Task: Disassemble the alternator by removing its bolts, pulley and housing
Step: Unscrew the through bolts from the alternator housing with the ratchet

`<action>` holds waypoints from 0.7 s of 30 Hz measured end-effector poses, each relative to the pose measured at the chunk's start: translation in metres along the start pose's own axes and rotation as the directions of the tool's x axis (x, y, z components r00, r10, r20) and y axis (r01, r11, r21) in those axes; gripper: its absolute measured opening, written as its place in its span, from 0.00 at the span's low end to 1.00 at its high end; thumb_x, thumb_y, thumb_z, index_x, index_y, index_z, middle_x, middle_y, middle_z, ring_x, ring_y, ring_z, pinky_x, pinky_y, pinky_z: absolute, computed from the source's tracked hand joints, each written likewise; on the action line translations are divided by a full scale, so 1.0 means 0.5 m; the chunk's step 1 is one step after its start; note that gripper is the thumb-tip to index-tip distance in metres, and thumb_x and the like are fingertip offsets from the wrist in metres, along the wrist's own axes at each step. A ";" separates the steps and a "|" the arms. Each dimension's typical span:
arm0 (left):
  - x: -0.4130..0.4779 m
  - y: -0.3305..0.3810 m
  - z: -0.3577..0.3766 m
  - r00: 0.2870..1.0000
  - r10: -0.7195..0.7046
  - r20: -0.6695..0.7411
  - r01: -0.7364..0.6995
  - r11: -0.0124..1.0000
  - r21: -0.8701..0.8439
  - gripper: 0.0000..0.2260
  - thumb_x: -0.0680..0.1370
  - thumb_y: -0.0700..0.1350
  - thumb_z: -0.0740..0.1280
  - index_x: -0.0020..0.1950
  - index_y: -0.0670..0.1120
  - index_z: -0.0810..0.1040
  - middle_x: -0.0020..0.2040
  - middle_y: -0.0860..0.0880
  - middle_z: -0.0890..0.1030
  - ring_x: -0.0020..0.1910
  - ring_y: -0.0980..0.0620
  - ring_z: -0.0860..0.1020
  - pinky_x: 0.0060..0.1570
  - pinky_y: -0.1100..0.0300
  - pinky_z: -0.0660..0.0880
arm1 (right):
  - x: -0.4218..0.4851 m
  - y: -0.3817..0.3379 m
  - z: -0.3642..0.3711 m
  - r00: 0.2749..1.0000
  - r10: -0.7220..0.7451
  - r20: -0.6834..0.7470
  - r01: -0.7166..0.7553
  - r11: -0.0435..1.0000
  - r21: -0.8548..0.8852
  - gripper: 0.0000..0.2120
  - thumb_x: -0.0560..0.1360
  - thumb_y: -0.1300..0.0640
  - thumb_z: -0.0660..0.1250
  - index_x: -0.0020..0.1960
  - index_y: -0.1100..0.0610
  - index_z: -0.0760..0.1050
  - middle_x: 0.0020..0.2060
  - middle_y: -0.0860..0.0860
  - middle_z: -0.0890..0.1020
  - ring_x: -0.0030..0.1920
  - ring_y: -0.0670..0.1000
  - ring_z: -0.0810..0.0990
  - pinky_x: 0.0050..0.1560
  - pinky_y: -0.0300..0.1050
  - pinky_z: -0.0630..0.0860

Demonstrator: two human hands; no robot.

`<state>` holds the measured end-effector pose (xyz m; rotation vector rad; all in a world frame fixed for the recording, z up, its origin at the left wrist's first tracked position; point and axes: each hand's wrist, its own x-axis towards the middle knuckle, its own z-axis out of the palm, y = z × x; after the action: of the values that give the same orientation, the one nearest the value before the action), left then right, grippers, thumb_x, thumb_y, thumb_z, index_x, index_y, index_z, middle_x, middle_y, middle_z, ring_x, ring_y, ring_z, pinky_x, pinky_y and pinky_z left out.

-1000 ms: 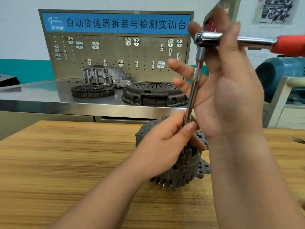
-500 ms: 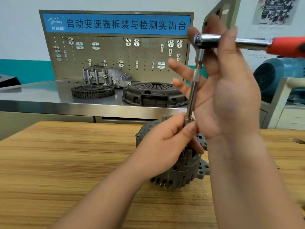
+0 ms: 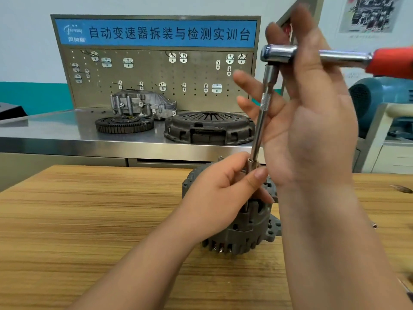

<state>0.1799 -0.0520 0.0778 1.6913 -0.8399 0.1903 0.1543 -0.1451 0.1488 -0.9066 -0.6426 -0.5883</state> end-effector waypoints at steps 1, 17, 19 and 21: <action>-0.002 0.001 0.000 1.000 0.003 0.014 -0.003 1.000 -0.013 0.10 0.79 0.51 0.60 0.53 0.48 0.78 0.38 0.58 0.83 0.39 0.62 0.79 0.44 0.62 0.74 | 0.002 -0.001 -0.002 0.999 0.042 -0.018 -0.041 0.999 0.019 0.14 0.83 0.52 0.55 0.62 0.54 0.74 0.53 0.51 0.84 0.42 0.56 0.84 0.39 0.44 0.78; -0.004 0.003 0.004 1.000 0.006 0.021 -0.006 0.999 -0.041 0.10 0.80 0.50 0.58 0.52 0.49 0.78 0.37 0.61 0.82 0.40 0.64 0.78 0.46 0.66 0.72 | 0.005 -0.001 -0.007 0.993 0.109 -0.032 -0.108 0.993 0.039 0.16 0.83 0.50 0.54 0.62 0.56 0.74 0.51 0.54 0.85 0.41 0.55 0.84 0.38 0.43 0.78; -0.004 0.005 0.004 0.999 0.003 0.040 -0.001 1.000 -0.028 0.10 0.79 0.50 0.57 0.48 0.50 0.77 0.37 0.60 0.82 0.42 0.60 0.79 0.49 0.59 0.74 | 0.008 -0.004 -0.012 0.986 0.162 -0.045 -0.160 0.986 0.052 0.18 0.83 0.48 0.54 0.62 0.57 0.75 0.46 0.54 0.85 0.41 0.54 0.84 0.37 0.42 0.78; -0.002 0.004 0.002 1.000 -0.009 0.024 0.009 1.000 0.004 0.10 0.78 0.50 0.58 0.45 0.49 0.77 0.36 0.60 0.82 0.41 0.60 0.80 0.48 0.60 0.76 | 0.006 -0.006 -0.014 0.993 0.110 -0.032 -0.110 0.994 0.023 0.14 0.81 0.52 0.58 0.62 0.55 0.76 0.49 0.55 0.84 0.43 0.54 0.83 0.39 0.42 0.77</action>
<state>0.1776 -0.0528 0.0786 1.7041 -0.8499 0.1662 0.1563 -0.1530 0.1495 -0.9050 -0.5640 -0.4963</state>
